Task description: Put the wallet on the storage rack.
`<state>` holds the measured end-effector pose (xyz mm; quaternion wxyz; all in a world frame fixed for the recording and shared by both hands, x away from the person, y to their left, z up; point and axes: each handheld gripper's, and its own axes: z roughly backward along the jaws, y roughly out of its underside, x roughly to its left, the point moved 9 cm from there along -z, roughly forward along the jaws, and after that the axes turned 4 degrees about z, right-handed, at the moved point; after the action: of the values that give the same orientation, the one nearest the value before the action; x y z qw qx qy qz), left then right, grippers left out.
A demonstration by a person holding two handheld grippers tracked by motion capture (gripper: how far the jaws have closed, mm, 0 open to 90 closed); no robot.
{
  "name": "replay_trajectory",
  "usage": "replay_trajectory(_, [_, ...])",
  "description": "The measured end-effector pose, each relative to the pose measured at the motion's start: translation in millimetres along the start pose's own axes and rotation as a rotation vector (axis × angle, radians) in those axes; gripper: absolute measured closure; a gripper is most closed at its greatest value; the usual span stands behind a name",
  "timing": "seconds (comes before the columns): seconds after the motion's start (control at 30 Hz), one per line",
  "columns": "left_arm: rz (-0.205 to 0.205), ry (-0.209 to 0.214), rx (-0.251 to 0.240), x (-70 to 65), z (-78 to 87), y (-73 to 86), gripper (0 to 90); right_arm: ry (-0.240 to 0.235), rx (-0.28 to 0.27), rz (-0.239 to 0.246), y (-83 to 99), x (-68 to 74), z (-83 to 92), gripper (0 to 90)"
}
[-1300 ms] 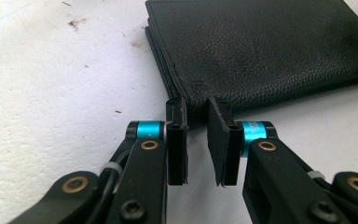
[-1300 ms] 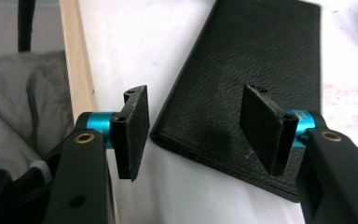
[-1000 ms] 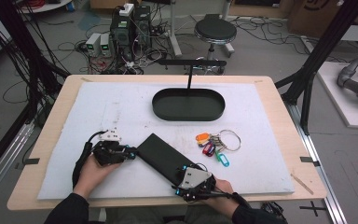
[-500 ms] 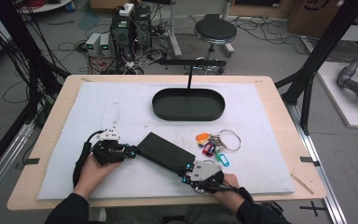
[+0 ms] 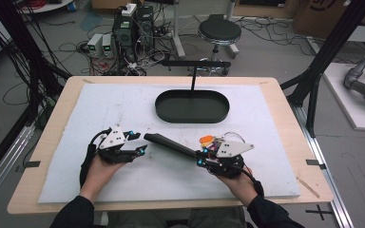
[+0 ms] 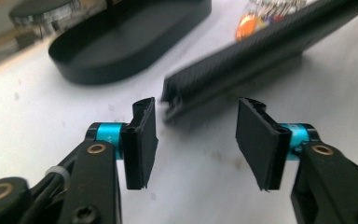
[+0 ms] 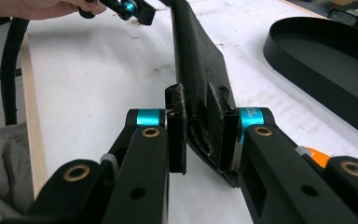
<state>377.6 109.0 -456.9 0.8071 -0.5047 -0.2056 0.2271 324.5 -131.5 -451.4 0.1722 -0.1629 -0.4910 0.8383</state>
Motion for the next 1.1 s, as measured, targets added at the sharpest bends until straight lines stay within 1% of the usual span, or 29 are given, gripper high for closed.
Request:
replay_trajectory(0.07, [-0.018,0.002,-0.011,0.6,-4.3,-5.0,43.4,-0.001,-0.001,-0.01,-0.1,-1.8,0.4,79.6])
replay_trajectory(0.1, [-0.018,0.002,-0.011,0.6,-4.3,-5.0,43.1,-0.001,-0.001,-0.01,-0.1,-1.8,0.4,79.6])
replay_trajectory(0.13, [-0.039,-0.001,-0.022,1.5,-8.7,-8.8,41.7,-0.003,-0.002,-0.017,-0.4,-2.9,0.8,79.5])
replay_trajectory(0.17, [-0.039,-0.001,-0.022,1.5,-8.7,-8.8,40.9,-0.003,-0.002,-0.021,-0.4,-3.8,1.1,79.5])
replay_trajectory(0.2, [-0.057,0.014,-0.036,1.3,-12.1,-11.6,40.9,-0.005,-0.002,-0.025,-0.4,-4.9,1.5,79.5])
replay_trajectory(0.23, [-0.057,0.014,-0.036,1.3,-12.1,-11.6,40.8,-0.005,-0.002,-0.025,-0.4,-4.9,1.5,79.5])
replay_trajectory(0.27, [-0.068,0.039,-0.036,0.5,-15.6,-12.1,40.7,-0.005,-0.003,-0.037,-0.5,-7.3,2.6,79.4])
replay_trajectory(0.3, [-0.068,0.039,-0.036,0.5,-15.6,-12.1,40.4,-0.004,-0.005,-0.041,-0.6,-8.8,3.1,79.4])
replay_trajectory(0.33, [-0.083,0.047,-0.023,1.4,-18.8,-11.1,40.4,-0.006,-0.006,-0.047,-0.6,-10.2,3.6,79.4])
replay_trajectory(0.43, [-0.081,0.047,-0.023,4.0,-22.6,-11.2,38.9,-0.008,-0.008,-0.055,-0.5,-12.4,4.4,79.4])
replay_trajectory(0.5, [-0.068,0.064,-0.015,8.0,-29.5,-11.5,35.5,-0.011,-0.01,-0.065,-0.6,-13.9,4.6,79.2])
replay_trajectory(0.53, [-0.061,0.071,-0.03,8.4,-31.8,-12.0,34.7,-0.015,-0.009,-0.066,-0.6,-13.9,4.6,79.2])
replay_trajectory(0.57, [-0.061,0.071,-0.03,8.4,-31.8,-12.0,34.6,-0.015,-0.01,-0.064,-0.6,-14.4,4.6,79.0])
replay_trajectory(0.6, [-0.049,0.097,-0.043,8.2,-35.7,-11.3,34.7,-0.016,-0.01,-0.068,-0.5,-14.9,4.9,79.0])
replay_trajectory(0.63, [-0.049,0.097,-0.043,8.2,-35.7,-11.3,35.4,-0.016,-0.01,-0.068,-0.5,-14.9,4.9,79.0])
replay_trajectory(0.67, [-0.044,0.131,-0.041,5.0,-38.7,-9.2,39.6,-0.02,-0.012,-0.076,-0.5,-16.8,5.6,78.9])
replay_trajectory(0.7, [-0.044,0.131,-0.041,5.0,-38.7,-9.2,45.2,-0.02,-0.013,-0.078,-0.3,-18.0,5.9,78.8])
replay_trajectory(0.73, [-0.063,0.121,-0.035,4.9,-39.2,-8.9,46.6,-0.021,-0.015,-0.081,-0.3,-18.9,6.3,78.6])
replay_trajectory(0.77, [-0.063,0.121,-0.035,4.9,-39.2,-8.9,51.2,-0.021,-0.015,-0.081,-0.3,-18.9,6.3,78.6])
replay_trajectory(0.8, [-0.081,0.11,-0.033,6.3,-37.8,-9.2,55.7,-0.013,-0.017,-0.088,0.1,-21.8,7.8,78.2])
replay_trajectory(0.83, [-0.081,0.11,-0.033,6.3,-37.8,-9.2,58.8,-0.013,-0.017,-0.088,0.1,-21.8,7.8,78.2])
replay_trajectory(0.87, [-0.078,0.106,-0.029,7.0,-37.0,-9.1,58.8,-0.009,-0.02,-0.095,0.3,-23.4,8.6,77.7])
replay_trajectory(0.9, [-0.073,0.103,-0.029,6.6,-36.8,-9.5,63.3,-0.007,-0.023,-0.107,0.9,-26.1,9.8,76.3])
replay_trajectory(0.93, [-0.074,0.096,-0.024,5.7,-35.0,-10.6,65.6,-0.002,-0.026,-0.109,1.0,-27.3,10.1,75.6])
replay_trajectory(0.97, [-0.078,0.1,-0.021,5.0,-33.7,-10.9,68.2,0.007,-0.024,-0.106,1.4,-28.8,10.3,74.5])
replay_trajectory(1.0, [-0.077,0.109,-0.017,3.9,-32.2,-11.2,69.7,0.012,-0.02,-0.112,2.2,-30.2,10.7,73.2])
replay_trajectory(1.03, [-0.077,0.109,-0.017,3.9,-32.2,-11.2,71.1,0.014,-0.021,-0.122,2.6,-32.1,10.7,70.9])
replay_trajectory(1.07, [-0.062,0.133,-0.008,0.1,-29.3,-11.1,72.7,0.016,-0.016,-0.129,3.6,-33.9,10.7,66.3])
replay_trajectory(1.1, [-0.062,0.133,-0.008,0.1,-29.3,-11.1,73.8,0.016,-0.016,-0.129,3.6,-33.9,10.7,66.3])
